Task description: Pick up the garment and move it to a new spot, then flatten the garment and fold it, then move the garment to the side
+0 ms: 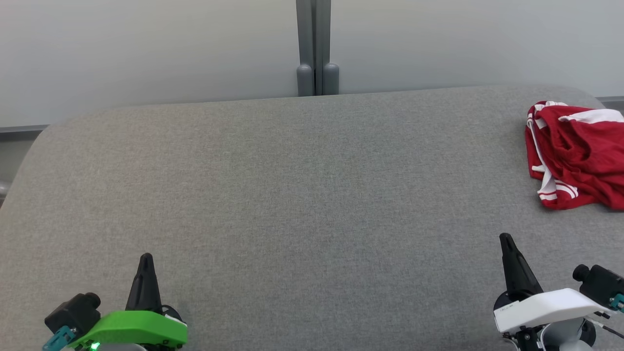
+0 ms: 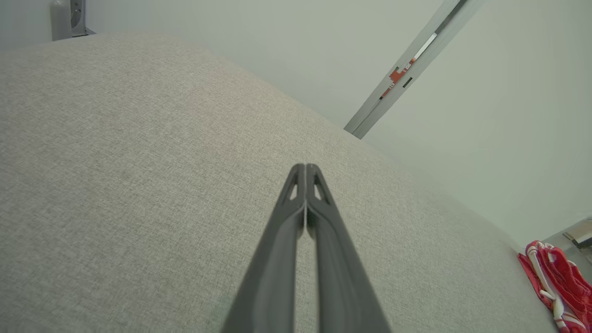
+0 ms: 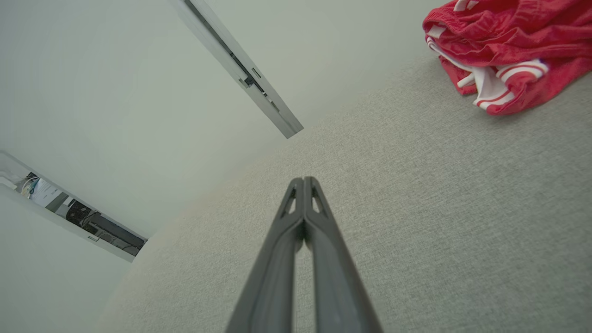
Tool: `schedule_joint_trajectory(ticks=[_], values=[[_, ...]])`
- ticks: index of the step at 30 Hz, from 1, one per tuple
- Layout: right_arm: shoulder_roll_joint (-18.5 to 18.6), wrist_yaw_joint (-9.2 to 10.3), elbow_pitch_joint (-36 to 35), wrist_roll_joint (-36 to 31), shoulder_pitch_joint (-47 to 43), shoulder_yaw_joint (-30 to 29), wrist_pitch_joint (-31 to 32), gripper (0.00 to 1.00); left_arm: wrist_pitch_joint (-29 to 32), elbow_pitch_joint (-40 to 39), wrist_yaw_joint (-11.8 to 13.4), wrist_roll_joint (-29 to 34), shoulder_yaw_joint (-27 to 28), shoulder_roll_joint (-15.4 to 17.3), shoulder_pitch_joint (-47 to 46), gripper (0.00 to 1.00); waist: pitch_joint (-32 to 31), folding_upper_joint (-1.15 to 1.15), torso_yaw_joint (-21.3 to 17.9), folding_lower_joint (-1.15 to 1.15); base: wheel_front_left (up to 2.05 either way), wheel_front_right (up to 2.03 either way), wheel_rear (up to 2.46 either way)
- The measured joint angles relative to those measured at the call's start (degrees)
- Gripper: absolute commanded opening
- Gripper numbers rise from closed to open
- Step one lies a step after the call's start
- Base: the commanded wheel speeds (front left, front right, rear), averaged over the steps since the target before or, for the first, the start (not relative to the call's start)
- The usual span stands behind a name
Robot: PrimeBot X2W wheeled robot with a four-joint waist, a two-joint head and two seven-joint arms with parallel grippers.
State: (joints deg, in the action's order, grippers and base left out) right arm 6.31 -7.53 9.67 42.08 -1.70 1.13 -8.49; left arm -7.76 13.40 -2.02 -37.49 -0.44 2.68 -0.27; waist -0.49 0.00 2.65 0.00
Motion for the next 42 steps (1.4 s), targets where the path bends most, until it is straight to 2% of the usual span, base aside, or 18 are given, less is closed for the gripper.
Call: schedule_joint_trajectory(ticks=[15,42], values=[[-0.3,0.0,1.0,11.2,1.7,-1.3,3.0,0.0,3.2,0.1,-1.1,-12.1,1.5,0.0,-1.1,0.0,0.1,0.0,-0.4,0.0,0.0,0.0,0.0],[-1.3,0.02,2.3,27.4,4.0,-3.3,7.4,0.0,7.7,0.3,-2.8,-29.3,3.7,0.0,-2.9,0.0,0.3,0.0,-1.1,0.0,0.0,0.0,0.0]])
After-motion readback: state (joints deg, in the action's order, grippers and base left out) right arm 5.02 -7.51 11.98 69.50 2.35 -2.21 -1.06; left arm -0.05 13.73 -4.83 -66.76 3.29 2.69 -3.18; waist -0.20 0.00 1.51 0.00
